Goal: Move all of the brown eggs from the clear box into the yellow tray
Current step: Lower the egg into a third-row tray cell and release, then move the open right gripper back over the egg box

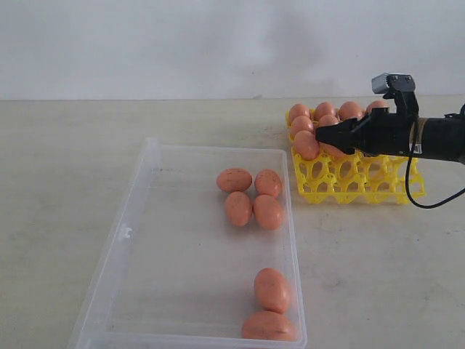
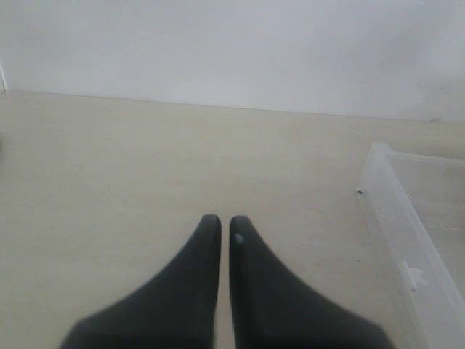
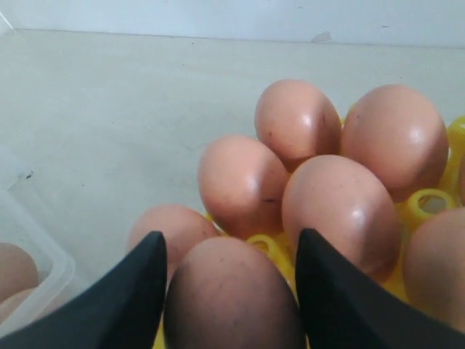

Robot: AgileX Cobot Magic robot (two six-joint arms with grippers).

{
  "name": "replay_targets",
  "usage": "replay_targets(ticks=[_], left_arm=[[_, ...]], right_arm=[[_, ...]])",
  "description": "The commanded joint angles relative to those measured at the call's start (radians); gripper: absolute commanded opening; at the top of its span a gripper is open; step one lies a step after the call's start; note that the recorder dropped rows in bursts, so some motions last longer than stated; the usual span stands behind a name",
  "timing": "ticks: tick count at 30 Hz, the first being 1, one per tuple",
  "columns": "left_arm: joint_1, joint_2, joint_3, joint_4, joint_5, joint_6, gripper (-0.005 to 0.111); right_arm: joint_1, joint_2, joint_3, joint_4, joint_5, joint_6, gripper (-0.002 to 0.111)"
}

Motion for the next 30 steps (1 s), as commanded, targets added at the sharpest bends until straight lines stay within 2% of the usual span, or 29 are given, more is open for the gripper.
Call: replay_targets(ticks=[1,12,17,19,23,28,30], left_arm=[[0.003,-0.002,0.003,-0.003,-0.006,0.002,0.004],[0.003,-0.002,0.003,-0.003,-0.006,0.002,0.004],[0.003,-0.002,0.003,-0.003,-0.006,0.002,0.004],[0.003,-0.002,0.003,-0.003,-0.006,0.002,0.004],[0.003,-0.002,0.003,-0.003,-0.006,0.002,0.004],[0.003,-0.002,0.003,-0.003,-0.006,0.002,0.004],[0.003,-0.002,0.003,-0.003,-0.006,0.002,0.004]], right_arm=[[0.0,-0.014,-0.003,0.012,-0.011,-0.009,0.047],[-0.002,-0.014,-0.003,0.135,-0.05,-0.078,0.047],[-0.002,-0.024,-0.003,0.234,-0.29,-0.088,0.047],[-0.002,-0.062,-0.003,0.195,-0.311,-0.088,0.037],[0.02,-0.172,-0.003,0.007,-0.259,-0.086,0.0],[0.143,-0.339,-0.003,-0.219,0.033,0.019,0.0],[0.241,-0.414,-0.003,-0.369,0.213,0.079,0.0]])
